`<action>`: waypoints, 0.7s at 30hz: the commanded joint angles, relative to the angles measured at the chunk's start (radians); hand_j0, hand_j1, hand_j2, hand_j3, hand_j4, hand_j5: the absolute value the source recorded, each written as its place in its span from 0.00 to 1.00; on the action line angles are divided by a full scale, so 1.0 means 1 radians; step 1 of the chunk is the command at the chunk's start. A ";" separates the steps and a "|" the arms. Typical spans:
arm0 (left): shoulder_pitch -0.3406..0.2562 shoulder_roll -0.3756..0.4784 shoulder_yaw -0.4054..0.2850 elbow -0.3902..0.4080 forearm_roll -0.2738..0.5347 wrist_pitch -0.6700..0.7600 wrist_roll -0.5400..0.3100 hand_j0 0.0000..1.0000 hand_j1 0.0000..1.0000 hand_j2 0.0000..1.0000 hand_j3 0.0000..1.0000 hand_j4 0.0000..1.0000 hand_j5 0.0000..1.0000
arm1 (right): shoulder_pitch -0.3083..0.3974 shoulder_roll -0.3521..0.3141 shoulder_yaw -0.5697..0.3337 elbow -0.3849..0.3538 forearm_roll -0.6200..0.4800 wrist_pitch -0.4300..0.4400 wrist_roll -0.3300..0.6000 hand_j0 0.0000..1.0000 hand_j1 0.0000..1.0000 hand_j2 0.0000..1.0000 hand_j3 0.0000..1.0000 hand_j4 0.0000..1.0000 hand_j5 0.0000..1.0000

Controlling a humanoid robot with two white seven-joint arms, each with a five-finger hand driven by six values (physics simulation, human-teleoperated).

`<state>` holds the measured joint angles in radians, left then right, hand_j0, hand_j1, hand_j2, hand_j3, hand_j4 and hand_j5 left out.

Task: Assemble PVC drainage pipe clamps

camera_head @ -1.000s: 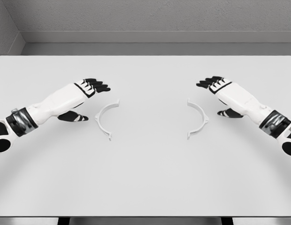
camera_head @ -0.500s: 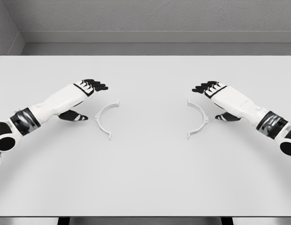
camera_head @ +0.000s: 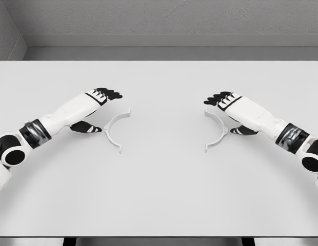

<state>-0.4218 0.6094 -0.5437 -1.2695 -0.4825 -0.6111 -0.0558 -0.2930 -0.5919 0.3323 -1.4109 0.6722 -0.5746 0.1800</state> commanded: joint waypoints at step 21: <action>0.000 -0.034 -0.001 0.010 0.004 0.000 0.001 1.00 1.00 1.00 1.00 1.00 1.00 | -0.040 0.034 0.045 0.013 -0.005 0.010 0.003 1.00 1.00 1.00 1.00 1.00 1.00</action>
<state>-0.4219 0.5771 -0.5462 -1.2591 -0.4850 -0.6111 -0.0558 -0.3359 -0.5598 0.3764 -1.3992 0.6733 -0.5663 0.1828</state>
